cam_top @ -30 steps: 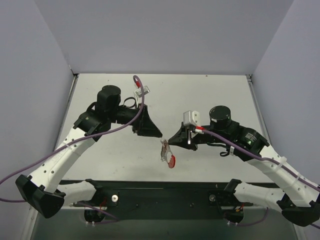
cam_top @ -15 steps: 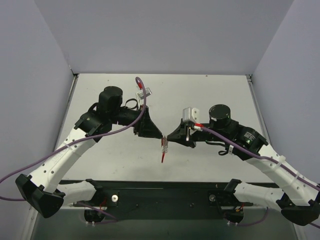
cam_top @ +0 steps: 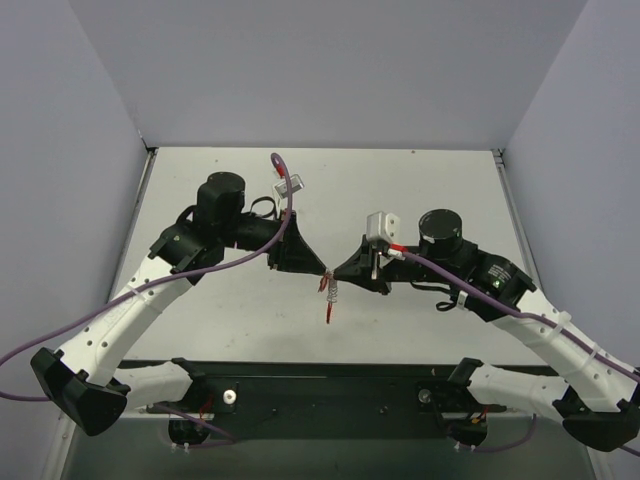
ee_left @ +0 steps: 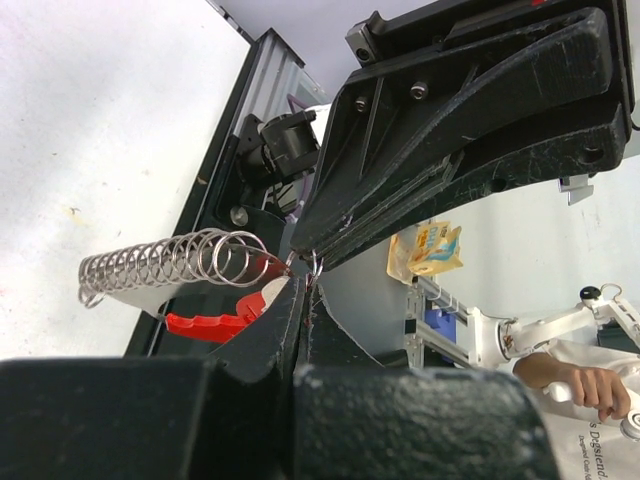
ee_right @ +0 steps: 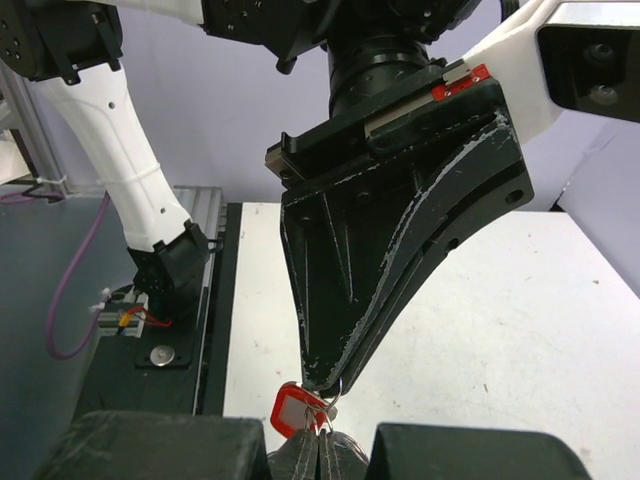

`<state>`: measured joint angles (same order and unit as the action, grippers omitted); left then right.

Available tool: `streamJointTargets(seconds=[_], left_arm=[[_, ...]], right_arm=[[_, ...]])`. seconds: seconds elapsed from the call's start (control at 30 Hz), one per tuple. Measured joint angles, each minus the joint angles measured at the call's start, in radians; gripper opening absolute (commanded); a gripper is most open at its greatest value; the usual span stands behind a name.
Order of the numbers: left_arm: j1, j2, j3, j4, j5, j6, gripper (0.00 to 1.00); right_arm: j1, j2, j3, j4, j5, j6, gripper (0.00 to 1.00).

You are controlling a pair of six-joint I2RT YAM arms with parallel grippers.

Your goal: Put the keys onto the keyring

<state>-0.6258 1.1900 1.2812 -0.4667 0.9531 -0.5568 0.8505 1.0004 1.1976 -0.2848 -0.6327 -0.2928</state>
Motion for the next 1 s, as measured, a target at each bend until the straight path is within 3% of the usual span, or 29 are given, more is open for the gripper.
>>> streamJointTargets(seconds=[1.0], left_arm=[[-0.007, 0.009, -0.005, 0.006, -0.011, 0.018, 0.00]], right_arm=[[0.000, -0.068, -0.083, 0.171, 0.077, 0.079, 0.00]])
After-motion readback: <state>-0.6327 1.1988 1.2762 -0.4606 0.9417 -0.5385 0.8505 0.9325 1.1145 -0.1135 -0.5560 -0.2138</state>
